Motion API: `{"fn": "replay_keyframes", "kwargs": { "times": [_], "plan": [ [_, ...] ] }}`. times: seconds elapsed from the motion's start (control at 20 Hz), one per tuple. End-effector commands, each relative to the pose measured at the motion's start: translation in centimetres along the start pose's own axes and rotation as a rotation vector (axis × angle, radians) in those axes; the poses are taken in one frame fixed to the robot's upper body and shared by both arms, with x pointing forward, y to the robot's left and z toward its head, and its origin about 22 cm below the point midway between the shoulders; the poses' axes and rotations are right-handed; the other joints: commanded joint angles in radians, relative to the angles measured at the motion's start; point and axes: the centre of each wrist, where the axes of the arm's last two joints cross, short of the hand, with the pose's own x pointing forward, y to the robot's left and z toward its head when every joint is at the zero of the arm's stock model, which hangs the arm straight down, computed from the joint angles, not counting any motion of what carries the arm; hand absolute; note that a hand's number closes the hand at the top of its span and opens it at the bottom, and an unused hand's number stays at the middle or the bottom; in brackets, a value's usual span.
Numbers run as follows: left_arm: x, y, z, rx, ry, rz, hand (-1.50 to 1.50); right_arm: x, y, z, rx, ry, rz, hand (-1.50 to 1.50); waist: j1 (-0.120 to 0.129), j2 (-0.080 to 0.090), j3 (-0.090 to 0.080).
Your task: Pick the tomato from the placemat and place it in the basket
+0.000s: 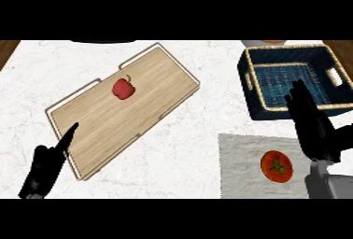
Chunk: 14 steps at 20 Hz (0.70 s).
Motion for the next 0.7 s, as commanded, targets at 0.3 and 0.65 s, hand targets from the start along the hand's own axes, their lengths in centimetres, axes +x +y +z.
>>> {"fn": "replay_keyframes", "kwargs": {
  "times": [0.3,0.65],
  "plan": [
    [-2.2,-1.3,2.0,0.009,0.162,0.165,0.0,7.8,4.6,-0.5,0.308,-0.443,0.445,1.5,0.036,-0.019,0.013],
    [-1.6,-1.6,1.0,0.03,0.173,0.195,0.0,1.1,13.7,2.0,0.121,-0.451,0.585,-1.5,0.003,-0.014,0.016]
  ]
}}
